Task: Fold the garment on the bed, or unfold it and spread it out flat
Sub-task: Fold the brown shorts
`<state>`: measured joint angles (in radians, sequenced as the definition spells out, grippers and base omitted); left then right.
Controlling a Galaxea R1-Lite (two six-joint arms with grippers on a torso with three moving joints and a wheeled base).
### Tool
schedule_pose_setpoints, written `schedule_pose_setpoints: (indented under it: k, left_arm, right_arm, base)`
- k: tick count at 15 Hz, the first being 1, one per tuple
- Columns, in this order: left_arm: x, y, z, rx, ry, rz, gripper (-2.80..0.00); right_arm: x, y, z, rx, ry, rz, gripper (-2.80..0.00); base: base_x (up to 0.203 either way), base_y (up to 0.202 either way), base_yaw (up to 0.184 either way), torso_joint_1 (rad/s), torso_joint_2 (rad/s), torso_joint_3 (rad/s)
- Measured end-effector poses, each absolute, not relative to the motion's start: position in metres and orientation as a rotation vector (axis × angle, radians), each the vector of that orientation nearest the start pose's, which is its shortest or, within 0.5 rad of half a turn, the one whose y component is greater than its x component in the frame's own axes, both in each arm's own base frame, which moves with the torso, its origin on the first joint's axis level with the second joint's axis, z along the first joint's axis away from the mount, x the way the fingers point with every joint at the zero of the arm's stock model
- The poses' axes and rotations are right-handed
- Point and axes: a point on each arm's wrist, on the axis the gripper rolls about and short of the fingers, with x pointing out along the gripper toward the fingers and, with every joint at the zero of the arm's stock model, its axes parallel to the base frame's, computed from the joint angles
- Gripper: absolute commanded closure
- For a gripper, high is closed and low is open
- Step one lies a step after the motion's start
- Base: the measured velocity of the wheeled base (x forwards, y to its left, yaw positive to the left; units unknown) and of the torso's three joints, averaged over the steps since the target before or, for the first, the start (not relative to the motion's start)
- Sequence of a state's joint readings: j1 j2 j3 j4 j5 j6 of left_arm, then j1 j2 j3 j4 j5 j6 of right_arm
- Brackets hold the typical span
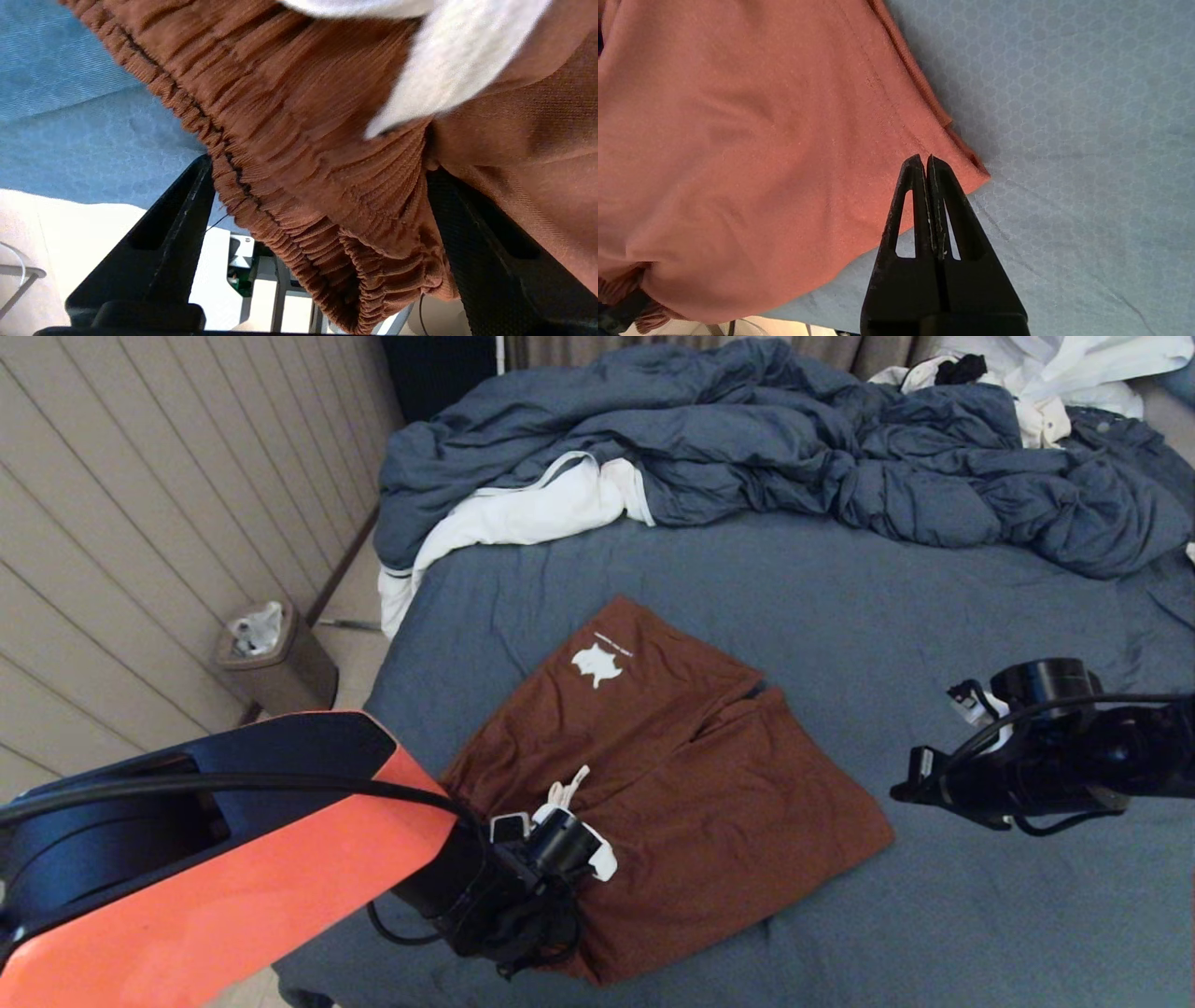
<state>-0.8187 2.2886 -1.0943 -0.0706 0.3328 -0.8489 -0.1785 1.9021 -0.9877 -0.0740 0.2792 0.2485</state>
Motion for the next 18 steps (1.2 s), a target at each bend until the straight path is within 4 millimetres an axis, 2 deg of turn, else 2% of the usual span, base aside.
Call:
schedule_pose_setpoints:
  k: [5,10,14,15,18]
  left_arm:
    - [0.265,-0.273,0.004,-0.173,1.011,-0.016,0.0]
    - [0.268,-0.276,0.013,-0.198,0.985,-0.031,0.0]
    - [0.257,-0.266,0.028,-0.193,0.981,-0.037,0.0]
    - [0.252,-0.264,0.032,-0.189,0.981,-0.045,0.0]
    - [0.243,-0.264,0.038,-0.191,0.98,-0.06,0.0]
  right_arm:
    - [0.328,-0.055,0.115,0.433,0.831,-0.001,0.0]
    - [0.329,-0.052,0.106,0.432,0.863,0.003,0.0]
    - [0.333,-0.047,0.093,0.423,0.904,0.014,0.0]
    - [0.335,-0.044,0.09,0.418,0.913,0.015,-2.8]
    - [0.336,-0.034,0.082,0.387,0.942,0.007,-2.8]
  base:
    - [0.0,0.0,0.0,0.0,0.0,0.0]
    - [0.0,0.0,0.0,0.0,0.0,0.0]
    - [0.0,0.0,0.0,0.0,0.0,0.0]
    - [0.0,0.0,0.0,0.0,0.0,0.0]
    - [0.0,0.0,0.0,0.0,0.0,0.0]
